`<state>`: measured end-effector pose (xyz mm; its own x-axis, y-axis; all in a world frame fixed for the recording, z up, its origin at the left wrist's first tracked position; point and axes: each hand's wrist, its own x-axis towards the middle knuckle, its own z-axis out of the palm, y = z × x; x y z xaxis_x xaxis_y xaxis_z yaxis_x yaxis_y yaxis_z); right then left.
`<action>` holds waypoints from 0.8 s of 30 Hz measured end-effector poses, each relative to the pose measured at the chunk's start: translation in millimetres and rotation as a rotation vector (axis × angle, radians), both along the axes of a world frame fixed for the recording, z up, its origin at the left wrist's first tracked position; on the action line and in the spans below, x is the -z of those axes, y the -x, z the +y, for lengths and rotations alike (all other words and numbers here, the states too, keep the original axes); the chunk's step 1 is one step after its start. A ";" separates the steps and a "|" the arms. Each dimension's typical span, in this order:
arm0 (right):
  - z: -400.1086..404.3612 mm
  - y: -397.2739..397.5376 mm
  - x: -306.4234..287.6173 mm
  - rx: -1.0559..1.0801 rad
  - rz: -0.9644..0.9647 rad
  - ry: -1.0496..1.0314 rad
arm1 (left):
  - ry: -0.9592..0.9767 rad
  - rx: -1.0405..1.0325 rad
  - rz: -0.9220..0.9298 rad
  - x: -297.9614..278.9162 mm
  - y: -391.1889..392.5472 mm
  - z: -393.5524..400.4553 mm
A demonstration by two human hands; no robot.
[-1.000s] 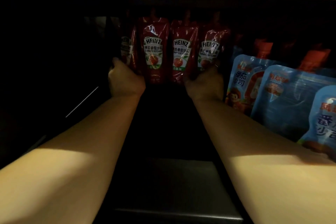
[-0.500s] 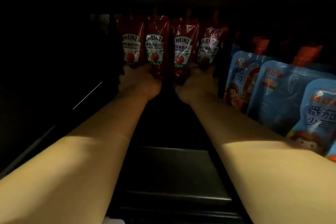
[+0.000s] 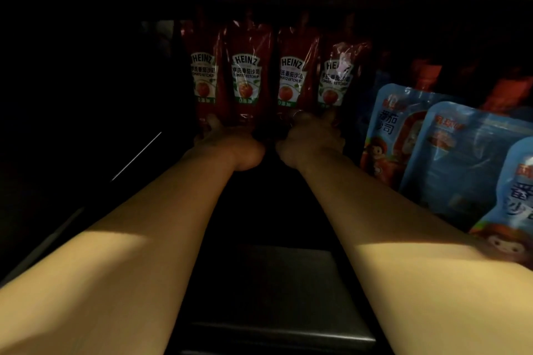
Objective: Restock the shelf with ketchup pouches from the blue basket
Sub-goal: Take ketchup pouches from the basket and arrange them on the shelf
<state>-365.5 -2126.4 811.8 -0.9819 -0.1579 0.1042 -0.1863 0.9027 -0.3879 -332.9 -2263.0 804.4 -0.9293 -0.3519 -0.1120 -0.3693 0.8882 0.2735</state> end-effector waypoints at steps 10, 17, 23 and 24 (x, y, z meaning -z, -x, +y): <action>-0.7 5.3 -1.7 -0.024 0.007 -0.029 | -0.028 0.011 0.050 -6.3 -6.6 9.0; 1.6 9.9 2.4 -0.032 0.067 -0.023 | -0.031 0.063 0.119 -5.4 -2.2 7.4; 28.0 -21.2 4.3 -0.053 0.181 0.332 | -0.177 -0.134 0.628 -13.6 -56.2 3.9; 31.2 -28.1 3.7 -0.030 0.200 0.348 | -0.209 -0.154 0.665 -11.1 -65.8 0.5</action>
